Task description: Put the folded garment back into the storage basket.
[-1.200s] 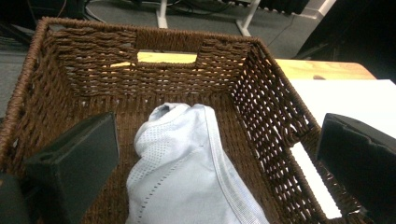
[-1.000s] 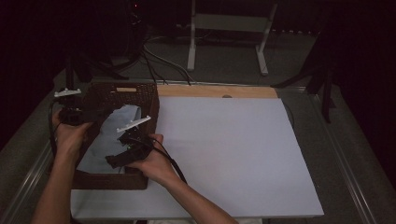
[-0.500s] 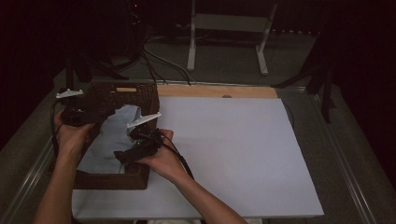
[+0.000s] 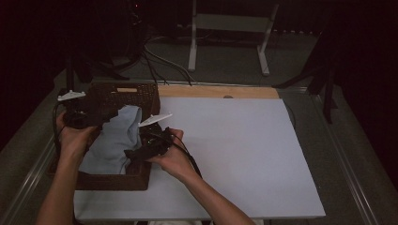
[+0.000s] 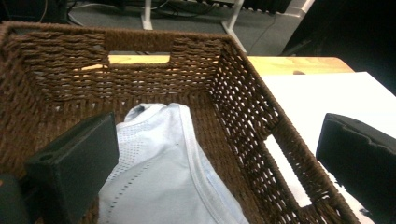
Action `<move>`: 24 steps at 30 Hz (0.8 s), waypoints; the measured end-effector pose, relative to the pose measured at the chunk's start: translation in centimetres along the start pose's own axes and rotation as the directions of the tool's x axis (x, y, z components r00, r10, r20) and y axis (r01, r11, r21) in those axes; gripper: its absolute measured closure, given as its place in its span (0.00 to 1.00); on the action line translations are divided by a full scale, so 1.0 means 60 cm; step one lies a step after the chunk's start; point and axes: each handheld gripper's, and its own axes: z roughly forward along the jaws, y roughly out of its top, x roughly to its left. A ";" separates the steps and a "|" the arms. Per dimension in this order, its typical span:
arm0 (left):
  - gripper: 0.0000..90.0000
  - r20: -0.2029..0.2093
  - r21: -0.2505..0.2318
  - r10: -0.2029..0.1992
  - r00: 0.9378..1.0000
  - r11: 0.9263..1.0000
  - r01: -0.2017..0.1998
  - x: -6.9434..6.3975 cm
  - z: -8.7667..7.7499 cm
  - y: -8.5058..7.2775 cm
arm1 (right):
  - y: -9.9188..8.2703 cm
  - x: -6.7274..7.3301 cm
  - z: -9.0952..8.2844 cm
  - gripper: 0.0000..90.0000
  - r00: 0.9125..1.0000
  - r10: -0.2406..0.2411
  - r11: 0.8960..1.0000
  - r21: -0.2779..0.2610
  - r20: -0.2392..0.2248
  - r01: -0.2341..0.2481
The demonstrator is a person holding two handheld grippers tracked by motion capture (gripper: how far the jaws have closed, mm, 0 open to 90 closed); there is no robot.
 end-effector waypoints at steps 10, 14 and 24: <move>0.01 0.025 -0.004 0.020 0.999 1.000 -0.019 -0.017 0.000 -0.007 | -0.012 -0.021 -0.020 0.00 1.000 0.003 1.000 -0.010 0.010 -0.003; 0.01 0.034 -0.004 0.023 0.999 1.000 -0.023 -0.023 0.001 -0.011 | -0.017 -0.030 -0.026 0.00 1.000 0.004 1.000 -0.016 0.019 -0.004; 0.01 0.049 -0.001 0.040 0.998 0.999 -0.040 -0.041 0.004 -0.019 | -0.030 -0.048 -0.039 0.00 0.999 0.015 1.000 -0.022 0.029 -0.014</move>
